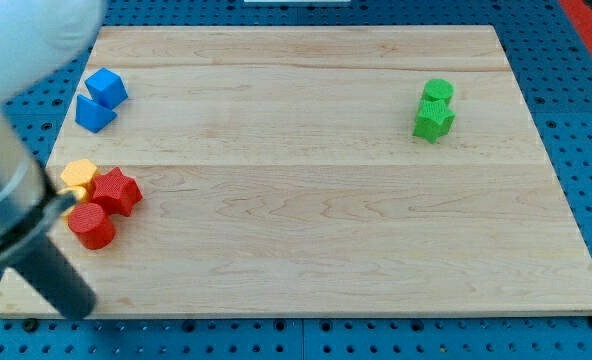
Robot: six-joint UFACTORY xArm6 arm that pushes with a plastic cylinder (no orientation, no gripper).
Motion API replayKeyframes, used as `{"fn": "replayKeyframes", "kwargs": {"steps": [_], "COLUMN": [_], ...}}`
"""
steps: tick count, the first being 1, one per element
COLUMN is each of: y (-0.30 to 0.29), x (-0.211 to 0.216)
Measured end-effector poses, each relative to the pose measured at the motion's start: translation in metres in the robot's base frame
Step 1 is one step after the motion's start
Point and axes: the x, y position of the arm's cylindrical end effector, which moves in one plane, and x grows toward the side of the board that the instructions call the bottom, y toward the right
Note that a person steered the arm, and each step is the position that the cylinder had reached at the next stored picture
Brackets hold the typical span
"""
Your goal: Keep the yellow heart to the left of the red star
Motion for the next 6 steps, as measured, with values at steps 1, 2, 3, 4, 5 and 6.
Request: {"fn": "replayKeyframes", "kwargs": {"steps": [1, 2, 3, 4, 5, 6], "y": [-0.005, -0.005, -0.005, -0.013, -0.036, -0.044], "x": [-0.015, -0.026, -0.04, -0.057, -0.064, -0.074]}}
